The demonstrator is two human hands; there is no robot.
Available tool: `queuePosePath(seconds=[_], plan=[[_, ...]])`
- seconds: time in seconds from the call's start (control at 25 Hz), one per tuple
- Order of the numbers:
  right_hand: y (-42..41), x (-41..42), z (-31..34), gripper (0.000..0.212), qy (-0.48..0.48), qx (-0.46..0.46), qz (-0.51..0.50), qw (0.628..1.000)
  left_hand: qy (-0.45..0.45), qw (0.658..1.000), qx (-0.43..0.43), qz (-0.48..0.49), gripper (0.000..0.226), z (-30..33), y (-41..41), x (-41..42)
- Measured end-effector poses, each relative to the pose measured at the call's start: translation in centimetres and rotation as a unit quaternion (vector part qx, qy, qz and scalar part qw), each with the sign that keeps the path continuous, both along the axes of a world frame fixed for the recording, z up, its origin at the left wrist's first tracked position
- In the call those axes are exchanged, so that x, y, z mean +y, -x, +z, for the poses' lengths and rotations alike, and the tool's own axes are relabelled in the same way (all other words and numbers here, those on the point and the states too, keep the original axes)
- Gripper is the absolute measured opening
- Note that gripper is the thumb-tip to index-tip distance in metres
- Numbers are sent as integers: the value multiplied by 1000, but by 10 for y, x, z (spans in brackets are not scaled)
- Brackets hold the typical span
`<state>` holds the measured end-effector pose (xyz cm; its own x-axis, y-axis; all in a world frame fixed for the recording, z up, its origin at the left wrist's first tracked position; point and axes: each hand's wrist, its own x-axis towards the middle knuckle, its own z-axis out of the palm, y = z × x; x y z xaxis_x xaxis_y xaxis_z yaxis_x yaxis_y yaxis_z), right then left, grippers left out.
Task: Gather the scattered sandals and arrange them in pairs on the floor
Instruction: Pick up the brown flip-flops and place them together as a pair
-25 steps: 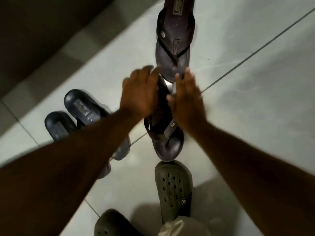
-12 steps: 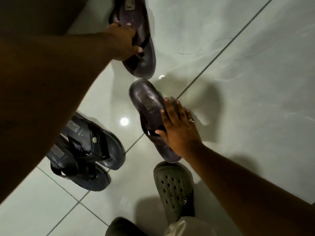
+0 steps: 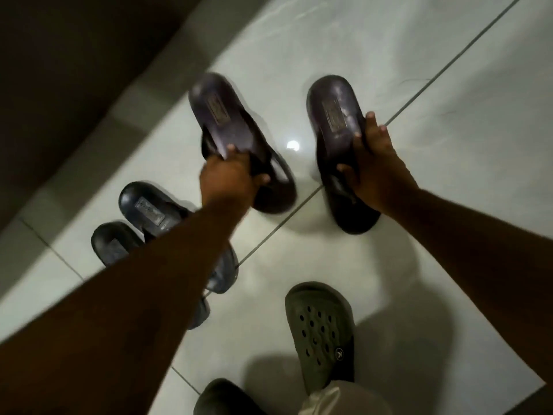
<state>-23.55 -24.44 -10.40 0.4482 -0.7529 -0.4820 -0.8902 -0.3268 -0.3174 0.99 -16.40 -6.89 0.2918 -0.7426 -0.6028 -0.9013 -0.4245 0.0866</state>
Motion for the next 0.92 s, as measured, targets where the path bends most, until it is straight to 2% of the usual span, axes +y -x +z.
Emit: queuePosePath(seconds=[0.12, 0.28, 0.56, 0.68, 0.72, 0.8, 0.92], plan=[[-39, -21, 2, 77, -1, 0, 58, 998, -10, 1000, 0, -10, 60, -4, 38, 26], [-64, -37, 0, 77, 4, 19, 146, 989, 12, 999, 14, 28, 58, -4, 51, 24], [-87, -51, 17, 79, -40, 87, 171, 981, 24, 999, -19, 26, 51, -7, 37, 14], [-108, -64, 28, 78, -24, 115, 210, 971, 24, 999, 27, 14, 58, -1, 22, 12], [-116, -63, 31, 78, -7, 105, 215, 971, 35, 997, 66, 12, 61, 3, 16, 12], [-137, -48, 42, 76, 36, 28, 201, 979, 95, 989, 109, 16, 68, 12, -6, 24], [-178, 20, 55, 70, 80, -85, 248, 962, 146, 985, 55, 71, 85, 24, -59, 89]])
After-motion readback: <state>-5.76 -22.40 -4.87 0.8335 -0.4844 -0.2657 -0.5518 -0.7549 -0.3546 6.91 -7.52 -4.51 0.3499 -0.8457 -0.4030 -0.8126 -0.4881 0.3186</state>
